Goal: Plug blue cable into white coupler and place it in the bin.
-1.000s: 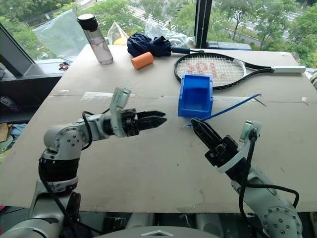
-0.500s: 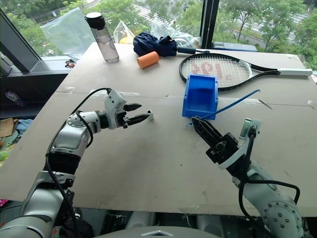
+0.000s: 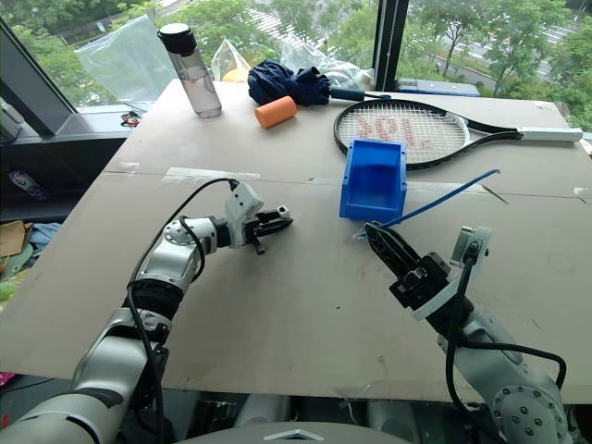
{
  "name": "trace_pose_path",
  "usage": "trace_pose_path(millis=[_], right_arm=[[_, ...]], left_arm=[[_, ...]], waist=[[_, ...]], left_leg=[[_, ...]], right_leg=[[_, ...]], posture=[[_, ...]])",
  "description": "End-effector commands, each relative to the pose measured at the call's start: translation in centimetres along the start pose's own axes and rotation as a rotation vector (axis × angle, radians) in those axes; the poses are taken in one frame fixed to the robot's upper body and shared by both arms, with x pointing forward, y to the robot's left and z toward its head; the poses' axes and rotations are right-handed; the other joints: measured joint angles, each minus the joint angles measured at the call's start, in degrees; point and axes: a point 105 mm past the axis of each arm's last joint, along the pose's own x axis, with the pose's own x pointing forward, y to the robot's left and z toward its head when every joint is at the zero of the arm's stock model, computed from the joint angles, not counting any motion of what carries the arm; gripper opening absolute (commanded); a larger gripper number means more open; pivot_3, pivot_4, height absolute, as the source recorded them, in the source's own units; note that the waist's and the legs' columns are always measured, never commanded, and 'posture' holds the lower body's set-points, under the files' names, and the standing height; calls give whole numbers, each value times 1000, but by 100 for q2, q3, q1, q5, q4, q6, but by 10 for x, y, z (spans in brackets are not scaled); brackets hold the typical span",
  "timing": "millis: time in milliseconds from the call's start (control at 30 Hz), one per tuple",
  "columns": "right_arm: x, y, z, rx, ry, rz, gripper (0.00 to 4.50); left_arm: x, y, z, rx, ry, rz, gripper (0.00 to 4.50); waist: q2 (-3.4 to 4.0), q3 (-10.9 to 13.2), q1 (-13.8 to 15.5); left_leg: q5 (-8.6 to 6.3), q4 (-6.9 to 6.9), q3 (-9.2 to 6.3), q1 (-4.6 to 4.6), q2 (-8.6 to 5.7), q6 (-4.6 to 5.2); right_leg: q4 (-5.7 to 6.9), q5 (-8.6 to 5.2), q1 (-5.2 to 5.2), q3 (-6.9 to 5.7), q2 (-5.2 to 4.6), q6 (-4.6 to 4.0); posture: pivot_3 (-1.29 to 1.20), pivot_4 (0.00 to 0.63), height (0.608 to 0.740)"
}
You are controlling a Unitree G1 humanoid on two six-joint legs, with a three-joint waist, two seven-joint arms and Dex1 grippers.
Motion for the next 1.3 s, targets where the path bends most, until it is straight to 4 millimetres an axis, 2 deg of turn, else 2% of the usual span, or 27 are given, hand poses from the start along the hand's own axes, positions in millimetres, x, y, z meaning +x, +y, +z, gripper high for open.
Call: trace_pose_path(millis=[33, 200, 300, 367, 500, 733, 1000, 1300], right_arm=[[-2, 6, 7, -95, 3, 24, 0], [7, -6, -7, -279, 158, 39, 0], [16, -19, -22, -417, 320, 73, 0], [20, -27, -30, -492, 410, 106, 0], [28, -39, -36, -598, 512, 154, 0], [41, -39, -48, -652, 592, 255, 0], [40, -50, -64, -688, 678, 270, 0], [41, -67, -67, -716, 709, 224, 0]], left_arm=[[0, -14, 24, 43, -85, -139, 486], [4, -73, 30, 191, -54, -498, 486], [15, -99, 24, 267, 8, -636, 486], [23, -109, 18, 314, 51, -685, 486], [33, -112, 17, 361, 77, -704, 486], [32, -117, 17, 390, 84, -745, 486], [33, -118, 22, 386, 72, -746, 486], [31, -121, 24, 393, 61, -757, 486]], waist=[[0, 0, 0], [2, 0, -6], [2, 0, -6], [6, 2, -9], [5, 1, 11], [5, 0, 6], [6, -1, 6], [7, -2, 0]], left_leg=[[0, 0, -1, 0, 0, 0], [0, 3, 5, 1, -1, 0], [0, 4, 4, 2, -1, 0], [0, 12, 6, 3, -1, 0], [0, 23, -2, -4, -2, 1], [-1, 36, -3, -8, -1, 2], [-1, 43, -3, -9, -1, 3], [-1, 44, -3, -6, -1, 3]], right_leg=[[1, 0, 0, 0, 0, 0], [1, -1, 0, 3, -1, -2], [3, -6, 0, 4, 2, -12], [5, -12, 0, 8, 4, -21], [5, -12, 1, 2, 7, -21], [9, -1, 1, 3, 7, -1], [15, -1, 1, 3, 7, -1], [19, -1, 1, 3, 7, 0]], posture=[[0, 150, 740], [0, 150, 740], [0, 150, 740], [0, 150, 740], [0, 150, 740], [0, 150, 740], [0, 150, 740], [0, 150, 740]])
